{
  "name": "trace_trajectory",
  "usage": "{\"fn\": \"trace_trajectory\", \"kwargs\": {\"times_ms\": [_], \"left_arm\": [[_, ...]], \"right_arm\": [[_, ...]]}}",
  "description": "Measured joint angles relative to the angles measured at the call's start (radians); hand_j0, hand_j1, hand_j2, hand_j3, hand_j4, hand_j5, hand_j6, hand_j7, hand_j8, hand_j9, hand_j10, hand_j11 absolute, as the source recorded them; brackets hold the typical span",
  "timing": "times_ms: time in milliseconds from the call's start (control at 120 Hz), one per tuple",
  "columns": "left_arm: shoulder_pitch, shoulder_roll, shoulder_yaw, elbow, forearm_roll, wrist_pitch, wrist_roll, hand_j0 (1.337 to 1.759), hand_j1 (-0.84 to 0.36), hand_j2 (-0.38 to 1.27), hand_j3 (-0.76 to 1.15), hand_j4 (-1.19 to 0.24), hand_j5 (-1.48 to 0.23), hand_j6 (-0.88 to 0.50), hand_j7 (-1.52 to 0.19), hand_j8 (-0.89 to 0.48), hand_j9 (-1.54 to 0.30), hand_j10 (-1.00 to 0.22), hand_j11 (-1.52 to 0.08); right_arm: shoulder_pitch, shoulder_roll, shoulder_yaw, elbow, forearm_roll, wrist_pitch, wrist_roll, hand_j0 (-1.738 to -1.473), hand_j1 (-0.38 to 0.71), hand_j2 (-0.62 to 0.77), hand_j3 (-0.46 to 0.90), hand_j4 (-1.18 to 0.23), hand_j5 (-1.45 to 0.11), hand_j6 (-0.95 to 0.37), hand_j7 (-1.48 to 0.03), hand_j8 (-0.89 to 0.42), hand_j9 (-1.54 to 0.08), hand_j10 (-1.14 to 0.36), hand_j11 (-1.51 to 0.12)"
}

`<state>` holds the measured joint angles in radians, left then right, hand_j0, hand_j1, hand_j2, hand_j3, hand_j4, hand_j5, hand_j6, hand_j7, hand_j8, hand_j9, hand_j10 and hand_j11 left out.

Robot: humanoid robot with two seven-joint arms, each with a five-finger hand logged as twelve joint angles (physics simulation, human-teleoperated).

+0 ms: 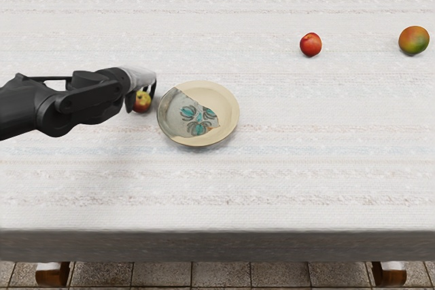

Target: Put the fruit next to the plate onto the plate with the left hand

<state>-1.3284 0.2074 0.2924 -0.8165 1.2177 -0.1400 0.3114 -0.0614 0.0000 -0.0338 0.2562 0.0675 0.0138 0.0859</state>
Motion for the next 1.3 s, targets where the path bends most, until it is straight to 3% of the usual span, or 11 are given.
{"fn": "trace_trajectory", "kwargs": {"times_ms": [333,517,708,900,942,1167,1225,1300], "left_arm": [[-0.027,0.001,0.006,0.002,-0.012,-0.006,0.000,1.649,-0.37,0.45,0.00,-0.42,-1.16,-0.28,-1.12,-0.52,-1.12,-0.81,-1.12],[-0.131,0.009,0.002,-0.005,-0.054,-0.026,0.000,1.649,-0.39,0.47,0.00,-0.36,-1.20,-0.27,-1.16,-0.50,-1.15,-0.84,-1.15],[-0.173,0.024,0.000,-0.127,-0.098,-0.062,0.000,1.649,-0.39,0.50,0.00,-0.36,-1.22,-0.26,-1.22,-0.50,-1.16,-0.85,-1.16],[-0.182,-0.010,-0.027,-0.187,-0.112,-0.066,-0.002,1.651,-0.34,0.45,0.00,-0.39,-1.19,-0.31,-1.19,-0.55,-1.16,-0.86,-1.16],[-0.183,-0.012,-0.030,-0.191,-0.116,-0.067,-0.002,1.652,-0.37,0.52,0.00,-0.38,-1.19,-0.31,-1.20,-0.55,-1.16,-0.86,-1.16],[-0.153,-0.034,-0.033,-0.194,-0.122,-0.065,-0.001,1.652,-0.41,0.57,0.00,-0.39,-1.16,-0.30,-1.17,-0.56,-1.16,-0.86,-1.16],[-0.152,-0.036,-0.031,-0.194,-0.124,-0.063,0.000,1.653,-0.39,0.56,0.00,-0.42,-1.07,-0.35,-1.08,-0.58,-1.08,-0.80,-1.08],[-0.156,-0.036,-0.032,-0.195,-0.169,-0.060,0.002,1.655,-0.26,0.40,0.00,-0.37,-0.85,-0.32,-0.85,-0.48,-0.85,-0.63,-0.85]], "right_arm": [[0.000,0.000,0.000,0.000,0.000,0.000,0.000,-1.658,-0.31,-0.01,0.00,-0.04,-0.05,-0.04,-0.05,-0.04,-0.05,-0.04,-0.05],[0.001,0.000,0.000,0.000,0.000,0.000,0.001,-1.658,-0.31,-0.01,0.00,-0.04,-0.05,-0.04,-0.05,-0.04,-0.05,-0.04,-0.05],[0.001,0.000,0.000,0.000,0.000,0.000,0.003,-1.658,-0.31,-0.01,0.00,-0.04,-0.05,-0.04,-0.05,-0.04,-0.05,-0.04,-0.05],[0.000,0.000,0.000,0.000,0.000,0.000,0.006,-1.658,-0.31,-0.01,0.00,-0.04,-0.05,-0.04,-0.05,-0.04,-0.05,-0.04,-0.05],[0.000,0.000,0.000,0.000,0.000,0.000,0.006,-1.658,-0.31,-0.01,0.00,-0.04,-0.05,-0.04,-0.05,-0.04,-0.05,-0.04,-0.05],[0.000,0.000,0.000,0.000,0.000,0.000,0.007,-1.658,-0.31,-0.01,0.00,-0.04,-0.05,-0.04,-0.05,-0.04,-0.05,-0.04,-0.05],[0.000,0.000,0.000,0.000,0.000,0.000,0.007,-1.658,-0.31,-0.01,0.00,-0.04,-0.05,-0.04,-0.05,-0.04,-0.05,-0.04,-0.05],[0.000,0.000,-0.001,0.000,-0.001,0.000,0.007,-1.658,-0.31,-0.01,0.00,-0.04,-0.05,-0.04,-0.05,-0.04,-0.05,-0.04,-0.05]]}}
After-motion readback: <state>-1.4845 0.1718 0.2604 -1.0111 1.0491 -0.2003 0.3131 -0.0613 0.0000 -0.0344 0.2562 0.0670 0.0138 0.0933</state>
